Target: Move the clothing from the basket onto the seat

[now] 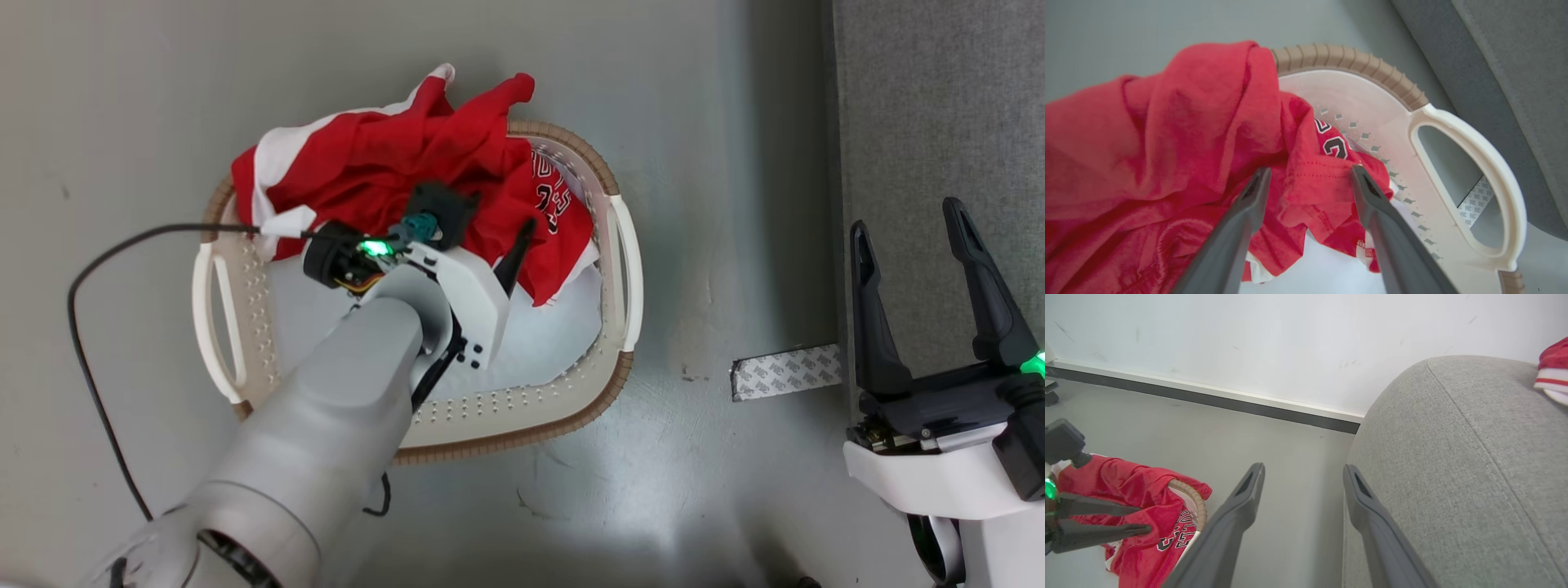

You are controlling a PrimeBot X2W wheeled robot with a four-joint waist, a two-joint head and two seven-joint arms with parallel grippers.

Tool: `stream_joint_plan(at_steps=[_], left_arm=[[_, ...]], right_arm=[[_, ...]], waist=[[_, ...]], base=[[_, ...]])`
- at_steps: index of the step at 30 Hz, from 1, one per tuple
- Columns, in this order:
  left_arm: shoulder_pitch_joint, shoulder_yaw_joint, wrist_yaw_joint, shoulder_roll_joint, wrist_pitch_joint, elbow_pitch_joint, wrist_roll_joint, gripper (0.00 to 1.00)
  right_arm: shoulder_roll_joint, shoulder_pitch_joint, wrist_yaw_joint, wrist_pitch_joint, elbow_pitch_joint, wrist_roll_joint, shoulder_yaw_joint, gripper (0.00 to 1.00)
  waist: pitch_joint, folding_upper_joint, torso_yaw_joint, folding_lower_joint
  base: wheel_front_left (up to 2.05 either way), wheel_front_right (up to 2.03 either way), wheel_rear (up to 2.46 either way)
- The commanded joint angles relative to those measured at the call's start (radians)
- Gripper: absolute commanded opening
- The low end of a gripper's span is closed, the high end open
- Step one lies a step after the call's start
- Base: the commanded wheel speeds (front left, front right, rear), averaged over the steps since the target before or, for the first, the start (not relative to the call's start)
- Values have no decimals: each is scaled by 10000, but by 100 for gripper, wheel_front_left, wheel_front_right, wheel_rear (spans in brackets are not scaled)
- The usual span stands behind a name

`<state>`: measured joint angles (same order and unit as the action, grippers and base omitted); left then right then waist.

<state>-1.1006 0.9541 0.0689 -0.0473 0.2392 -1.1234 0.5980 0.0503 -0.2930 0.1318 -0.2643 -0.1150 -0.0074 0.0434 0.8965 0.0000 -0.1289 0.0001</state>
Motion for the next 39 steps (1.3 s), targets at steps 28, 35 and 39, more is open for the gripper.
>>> stream_joint_plan(at_steps=[28, 35, 39], left_arm=[[-17, 795, -26, -59, 250, 849, 1829, 0], [756, -623, -20, -57, 251, 1675, 1651, 0], [1609, -1643, 74, -107, 252, 2226, 1188, 0]], right_arm=[[5, 208, -22, -1, 94, 17, -253, 100], [8, 79, -22, -1, 454, 137, -264, 100], [8, 180, -22, -1, 779, 326, -292, 100]], waist=[[-691, 0, 586, -1], [-1655, 0, 987, -1], [-2551, 0, 1218, -1]], base=[[1, 1, 1], [0, 0, 0], [0, 0, 0]])
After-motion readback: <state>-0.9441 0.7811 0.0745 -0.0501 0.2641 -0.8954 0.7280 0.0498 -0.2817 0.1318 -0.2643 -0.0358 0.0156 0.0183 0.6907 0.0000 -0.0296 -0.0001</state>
